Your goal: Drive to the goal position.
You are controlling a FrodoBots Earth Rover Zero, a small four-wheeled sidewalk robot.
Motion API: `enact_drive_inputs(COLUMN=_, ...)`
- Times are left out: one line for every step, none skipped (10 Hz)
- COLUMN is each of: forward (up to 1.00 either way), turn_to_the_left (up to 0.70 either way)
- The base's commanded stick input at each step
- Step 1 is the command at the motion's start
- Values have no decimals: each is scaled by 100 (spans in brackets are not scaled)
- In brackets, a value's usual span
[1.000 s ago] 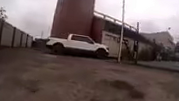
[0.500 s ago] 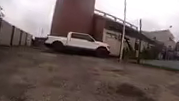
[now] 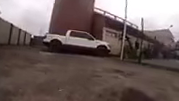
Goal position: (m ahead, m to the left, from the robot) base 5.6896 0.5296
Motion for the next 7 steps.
enact_drive_inputs(forward=70, turn_to_the_left=0)
enact_drive_inputs(forward=70, turn_to_the_left=0)
enact_drive_inputs(forward=70, turn_to_the_left=0)
enact_drive_inputs(forward=70, turn_to_the_left=0)
enact_drive_inputs(forward=70, turn_to_the_left=0)
enact_drive_inputs(forward=70, turn_to_the_left=0)
enact_drive_inputs(forward=70, turn_to_the_left=0)
